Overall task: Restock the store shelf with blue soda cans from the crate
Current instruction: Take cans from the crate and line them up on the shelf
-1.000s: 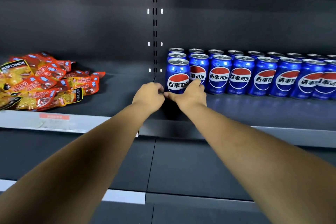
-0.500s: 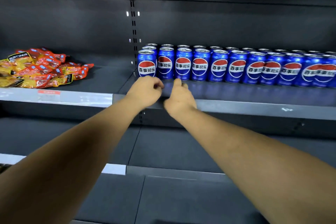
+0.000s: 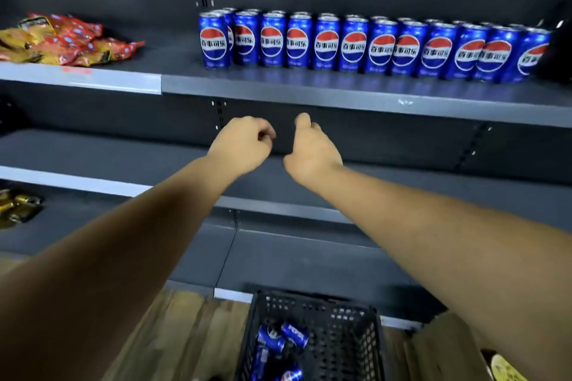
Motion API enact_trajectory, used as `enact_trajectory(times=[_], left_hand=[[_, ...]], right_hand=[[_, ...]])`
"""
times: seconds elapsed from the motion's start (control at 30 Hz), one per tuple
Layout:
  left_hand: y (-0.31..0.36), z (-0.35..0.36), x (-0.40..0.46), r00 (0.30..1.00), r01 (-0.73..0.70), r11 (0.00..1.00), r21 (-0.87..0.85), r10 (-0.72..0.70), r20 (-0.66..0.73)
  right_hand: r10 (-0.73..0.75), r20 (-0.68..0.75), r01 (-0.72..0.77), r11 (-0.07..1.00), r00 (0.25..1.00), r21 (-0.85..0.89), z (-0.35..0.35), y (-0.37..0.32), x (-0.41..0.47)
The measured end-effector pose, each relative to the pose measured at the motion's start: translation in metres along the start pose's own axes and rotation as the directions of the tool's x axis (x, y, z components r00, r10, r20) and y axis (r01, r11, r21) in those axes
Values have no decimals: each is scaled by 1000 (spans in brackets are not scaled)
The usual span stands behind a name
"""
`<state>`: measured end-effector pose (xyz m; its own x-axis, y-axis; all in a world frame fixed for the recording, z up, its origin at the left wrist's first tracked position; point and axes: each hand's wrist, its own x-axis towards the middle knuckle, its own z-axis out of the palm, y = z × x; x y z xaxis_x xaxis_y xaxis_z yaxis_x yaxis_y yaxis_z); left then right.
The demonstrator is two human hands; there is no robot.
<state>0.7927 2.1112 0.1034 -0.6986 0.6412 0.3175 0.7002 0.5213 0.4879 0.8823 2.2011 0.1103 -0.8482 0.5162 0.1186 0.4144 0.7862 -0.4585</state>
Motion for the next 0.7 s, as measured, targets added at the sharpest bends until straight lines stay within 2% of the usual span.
enact_trajectory(times=[0.37, 0.57, 0.7], left_hand=[[11, 48, -61, 984, 47, 999, 0, -46, 171], [-15, 74, -82, 952, 135, 991, 24, -137, 274], [-36, 90, -94, 930, 266, 960, -85, -232, 287]], right_hand=[[18, 125, -18, 1000, 992, -3, 35, 45, -60], [15, 170, -21, 999, 985, 33, 67, 53, -68], [72, 187, -91, 991, 980, 96, 98, 61, -72]])
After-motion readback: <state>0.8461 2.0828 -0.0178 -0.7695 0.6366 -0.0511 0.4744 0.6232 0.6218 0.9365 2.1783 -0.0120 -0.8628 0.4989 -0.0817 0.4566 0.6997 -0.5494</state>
